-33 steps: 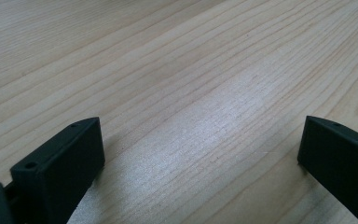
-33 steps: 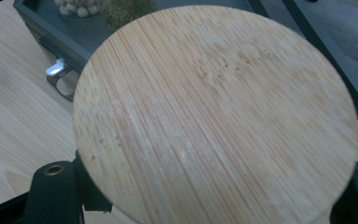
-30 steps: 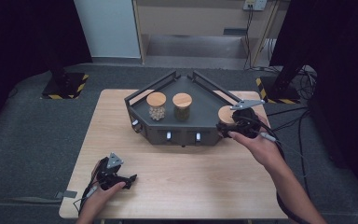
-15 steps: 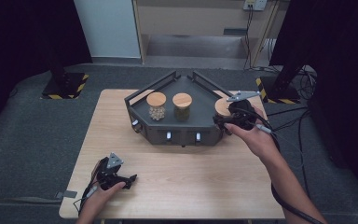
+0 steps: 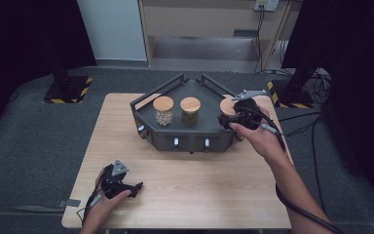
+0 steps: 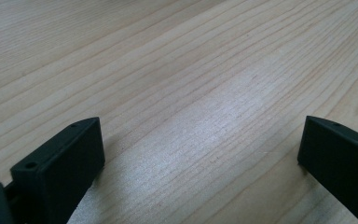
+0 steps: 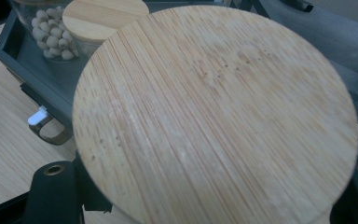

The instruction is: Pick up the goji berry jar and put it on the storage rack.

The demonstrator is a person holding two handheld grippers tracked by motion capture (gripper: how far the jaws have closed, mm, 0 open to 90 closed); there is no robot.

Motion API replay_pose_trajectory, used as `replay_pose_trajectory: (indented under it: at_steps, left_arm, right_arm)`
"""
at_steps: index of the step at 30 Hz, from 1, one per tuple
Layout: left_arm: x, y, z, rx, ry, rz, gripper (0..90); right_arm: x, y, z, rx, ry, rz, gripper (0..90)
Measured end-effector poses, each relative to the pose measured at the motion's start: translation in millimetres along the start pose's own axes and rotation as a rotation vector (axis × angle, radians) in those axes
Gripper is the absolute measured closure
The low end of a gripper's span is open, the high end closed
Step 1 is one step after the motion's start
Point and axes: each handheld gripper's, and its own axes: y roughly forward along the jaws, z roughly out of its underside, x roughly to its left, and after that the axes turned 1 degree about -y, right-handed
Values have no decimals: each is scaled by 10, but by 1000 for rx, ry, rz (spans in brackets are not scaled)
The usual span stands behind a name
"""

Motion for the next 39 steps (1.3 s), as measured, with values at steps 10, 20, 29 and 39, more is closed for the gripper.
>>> replay_pose_trajectory:
  at_steps: [10, 20, 29, 39]
  left_arm:
    - [-1, 1, 1, -1, 0, 0, 0]
    - [-1, 1, 2, -1, 0, -1, 0]
    - [-1, 1, 2, -1, -1, 0, 0]
    - [0, 0, 0, 0, 0, 0, 0]
  right_arm:
    - [-34, 46, -78, -12, 16, 6, 263]
    - [-28, 172, -155, -2, 16, 8, 263]
    - [-29, 319, -161, 7, 23, 7, 263]
    - [-53, 413, -95, 10, 35, -9, 263]
